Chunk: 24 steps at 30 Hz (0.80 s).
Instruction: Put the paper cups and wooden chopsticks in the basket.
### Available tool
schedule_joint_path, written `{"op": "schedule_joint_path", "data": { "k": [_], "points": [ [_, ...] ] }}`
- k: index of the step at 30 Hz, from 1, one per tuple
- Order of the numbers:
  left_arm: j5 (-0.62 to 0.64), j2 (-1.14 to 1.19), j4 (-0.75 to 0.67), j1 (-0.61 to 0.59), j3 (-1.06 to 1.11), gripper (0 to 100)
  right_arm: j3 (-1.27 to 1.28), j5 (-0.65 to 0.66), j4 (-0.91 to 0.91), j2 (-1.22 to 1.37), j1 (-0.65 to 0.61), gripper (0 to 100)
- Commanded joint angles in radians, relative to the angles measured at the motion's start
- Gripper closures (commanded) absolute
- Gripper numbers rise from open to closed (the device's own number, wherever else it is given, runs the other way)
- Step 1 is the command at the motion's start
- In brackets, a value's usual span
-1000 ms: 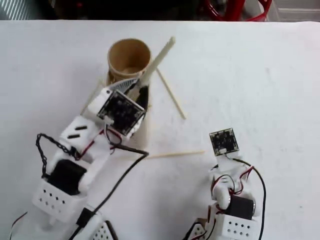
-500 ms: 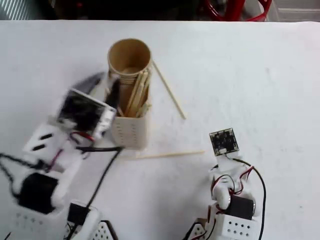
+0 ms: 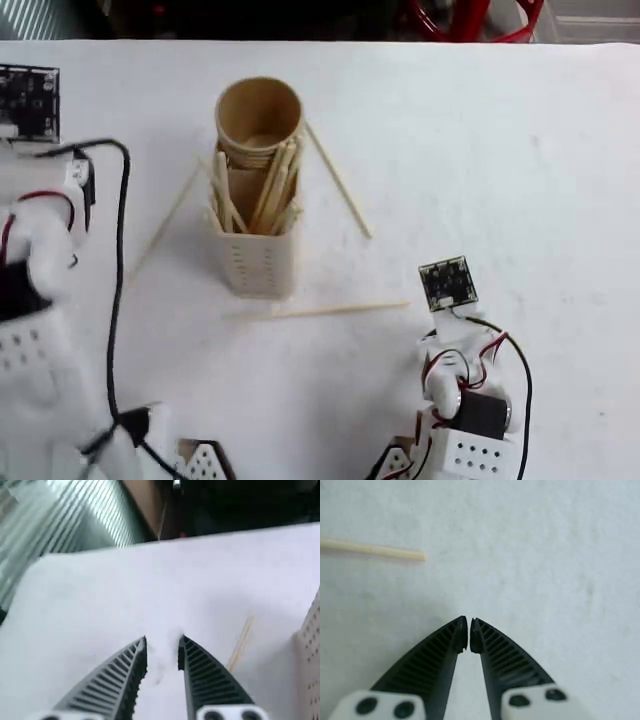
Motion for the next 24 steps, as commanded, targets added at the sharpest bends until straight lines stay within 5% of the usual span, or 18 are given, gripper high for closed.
{"op": "schedule_joint_path", "data": {
  "k": [1,10,24],
  "points": [
    [-0.037,0.208,0.043,-0.024,-0.046,88,0.009,0.009,0.001,-0.007,0.01,97.4],
    [-0.167,0.544,0.057,0.042,-0.054,85,0.009,0.009,0.001,-0.007,0.01,97.4],
    [-0.221,0.878,-0.229,0.114,-0.054,83,0.009,0.009,0.001,-0.007,0.01,97.4]
  ]
}}
